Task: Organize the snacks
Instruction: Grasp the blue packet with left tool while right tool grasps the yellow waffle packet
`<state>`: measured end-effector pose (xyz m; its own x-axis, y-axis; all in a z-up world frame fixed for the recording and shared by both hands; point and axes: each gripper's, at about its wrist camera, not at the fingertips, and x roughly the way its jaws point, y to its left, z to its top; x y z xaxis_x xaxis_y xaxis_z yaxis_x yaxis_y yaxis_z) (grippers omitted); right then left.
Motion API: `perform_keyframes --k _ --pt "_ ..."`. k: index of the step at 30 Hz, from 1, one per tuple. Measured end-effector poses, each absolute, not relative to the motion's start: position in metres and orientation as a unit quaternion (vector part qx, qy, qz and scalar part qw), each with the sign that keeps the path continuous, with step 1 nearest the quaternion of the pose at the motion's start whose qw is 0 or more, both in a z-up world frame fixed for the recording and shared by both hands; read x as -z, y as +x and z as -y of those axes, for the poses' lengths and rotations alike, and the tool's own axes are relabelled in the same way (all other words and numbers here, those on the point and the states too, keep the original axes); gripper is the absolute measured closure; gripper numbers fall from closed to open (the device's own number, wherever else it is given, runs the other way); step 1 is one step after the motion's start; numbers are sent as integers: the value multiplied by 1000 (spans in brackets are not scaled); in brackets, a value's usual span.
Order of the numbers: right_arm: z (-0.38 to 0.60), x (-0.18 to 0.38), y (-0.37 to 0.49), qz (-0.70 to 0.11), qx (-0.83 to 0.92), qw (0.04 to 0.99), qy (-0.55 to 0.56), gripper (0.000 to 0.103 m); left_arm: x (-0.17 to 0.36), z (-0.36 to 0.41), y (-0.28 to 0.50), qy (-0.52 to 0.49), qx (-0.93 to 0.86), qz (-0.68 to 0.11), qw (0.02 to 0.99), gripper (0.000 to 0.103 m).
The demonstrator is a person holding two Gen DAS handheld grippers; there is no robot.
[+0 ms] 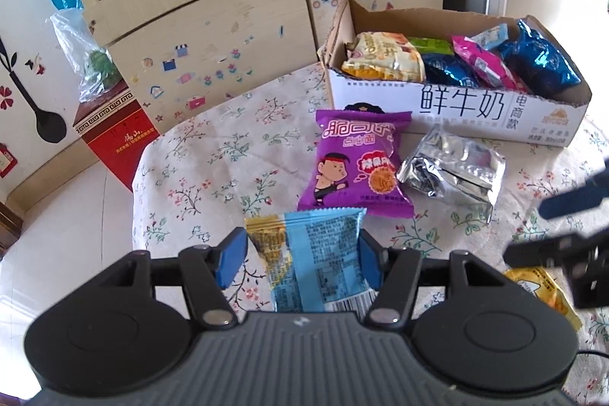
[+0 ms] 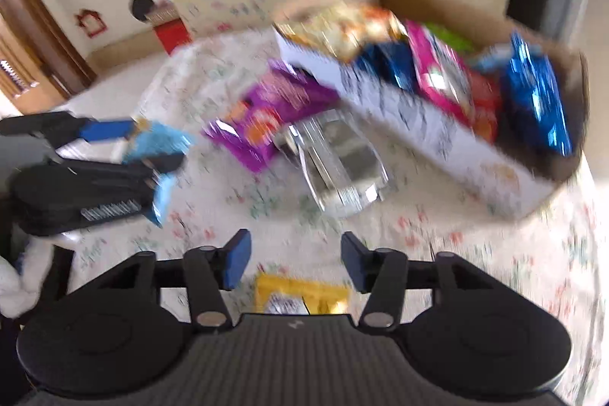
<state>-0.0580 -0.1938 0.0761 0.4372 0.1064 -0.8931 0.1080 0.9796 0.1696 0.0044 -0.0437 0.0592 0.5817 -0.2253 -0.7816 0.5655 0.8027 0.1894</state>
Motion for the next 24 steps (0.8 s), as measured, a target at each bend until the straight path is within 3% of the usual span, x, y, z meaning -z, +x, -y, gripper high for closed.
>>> perform_keyframes --k 7,13,15,17,24 --pt "183 -61 -71 -568 -15 817 98 23 -60 44 3 216 228 -394 864 42" --pt "166 -40 -73 -600 -7 798 55 23 -59 46 5 218 225 -396 863 42" --pt "158 -39 -75 -595 -8 803 30 27 -58 46 5 220 226 -396 862 42" --pt "153 -41 -76 -587 -9 809 9 44 -58 47 4 222 226 -395 862 42" --pt "162 -69 -74 -532 -9 846 22 48 -62 50 3 232 222 -378 869 42"
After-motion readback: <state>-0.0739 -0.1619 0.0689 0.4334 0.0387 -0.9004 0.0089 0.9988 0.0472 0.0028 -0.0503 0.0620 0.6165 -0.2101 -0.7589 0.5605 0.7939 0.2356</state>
